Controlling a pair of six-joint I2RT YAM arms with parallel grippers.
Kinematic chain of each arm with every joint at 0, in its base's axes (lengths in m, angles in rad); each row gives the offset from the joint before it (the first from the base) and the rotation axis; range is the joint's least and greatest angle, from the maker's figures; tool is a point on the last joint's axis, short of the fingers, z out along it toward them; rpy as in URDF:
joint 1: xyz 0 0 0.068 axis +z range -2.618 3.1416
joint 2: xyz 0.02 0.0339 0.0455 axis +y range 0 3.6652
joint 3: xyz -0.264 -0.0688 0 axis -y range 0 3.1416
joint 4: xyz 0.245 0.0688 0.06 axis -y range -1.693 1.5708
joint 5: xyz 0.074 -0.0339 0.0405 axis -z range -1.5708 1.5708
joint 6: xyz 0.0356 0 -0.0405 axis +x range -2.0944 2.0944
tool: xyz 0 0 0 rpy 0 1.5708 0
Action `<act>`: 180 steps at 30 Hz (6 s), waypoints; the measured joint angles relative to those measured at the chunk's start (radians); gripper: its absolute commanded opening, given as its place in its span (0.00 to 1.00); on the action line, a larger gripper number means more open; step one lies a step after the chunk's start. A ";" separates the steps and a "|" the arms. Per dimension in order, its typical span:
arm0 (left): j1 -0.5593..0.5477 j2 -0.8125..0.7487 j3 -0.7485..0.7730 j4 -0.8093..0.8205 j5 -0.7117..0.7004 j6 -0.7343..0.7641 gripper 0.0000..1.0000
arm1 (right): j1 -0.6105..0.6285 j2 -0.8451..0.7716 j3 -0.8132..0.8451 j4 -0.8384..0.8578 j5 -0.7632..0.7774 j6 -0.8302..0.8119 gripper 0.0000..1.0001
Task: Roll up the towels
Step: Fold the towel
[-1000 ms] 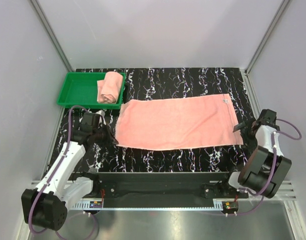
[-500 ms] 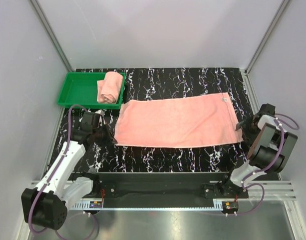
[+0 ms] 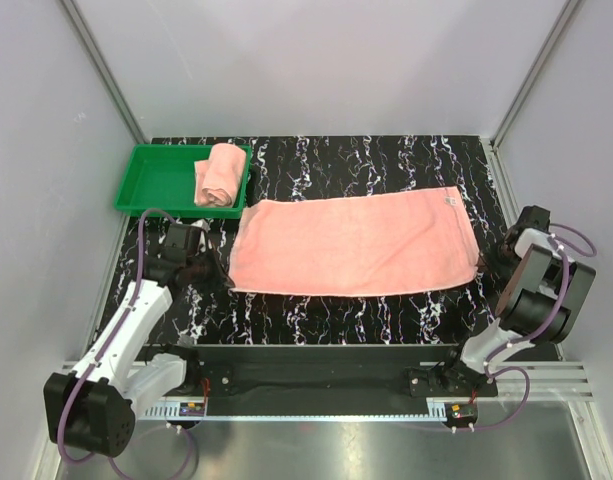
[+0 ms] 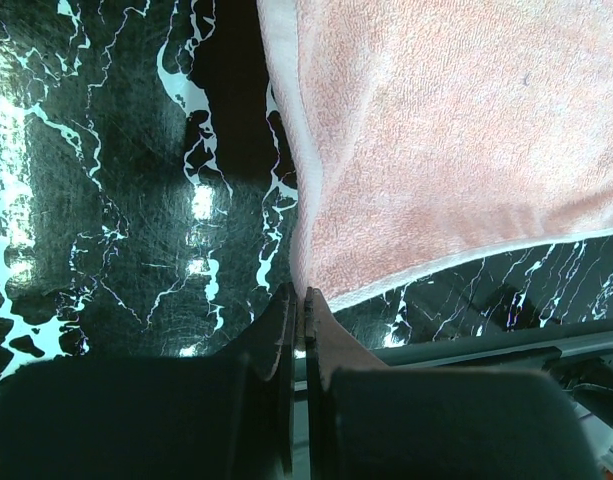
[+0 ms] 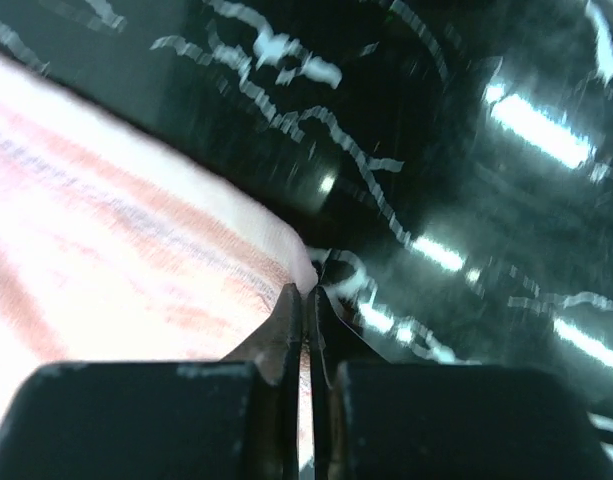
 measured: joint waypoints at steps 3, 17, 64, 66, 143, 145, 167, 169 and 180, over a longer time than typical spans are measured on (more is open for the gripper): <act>0.000 0.000 0.000 0.003 0.000 0.000 0.00 | 0.005 -0.061 0.000 -0.043 -0.037 0.005 0.00; 0.000 -0.270 -0.016 -0.074 0.037 -0.096 0.00 | -0.026 -0.499 0.043 -0.275 -0.085 0.058 0.00; 0.051 0.842 0.676 -0.019 0.025 0.063 0.00 | -0.081 0.109 0.342 -0.167 -0.190 0.095 0.00; 0.056 0.869 0.690 -0.020 0.020 0.068 0.00 | -0.074 0.136 0.364 -0.167 -0.188 0.095 0.00; -0.010 0.801 0.333 0.333 -0.125 -0.072 0.19 | -0.054 0.002 0.097 -0.050 -0.014 0.038 0.88; -0.010 0.801 0.333 0.333 -0.125 -0.072 0.19 | -0.057 0.022 0.091 -0.035 -0.005 0.040 0.78; -0.011 0.758 0.313 0.313 -0.109 -0.061 0.00 | -0.101 0.047 0.045 0.068 -0.082 0.073 0.00; -0.011 0.683 0.304 0.267 -0.111 -0.061 0.00 | -0.101 0.003 0.045 0.035 -0.103 0.076 0.00; -0.011 0.256 0.400 0.042 -0.163 -0.037 0.00 | -0.100 -0.224 0.211 -0.137 -0.194 0.079 0.00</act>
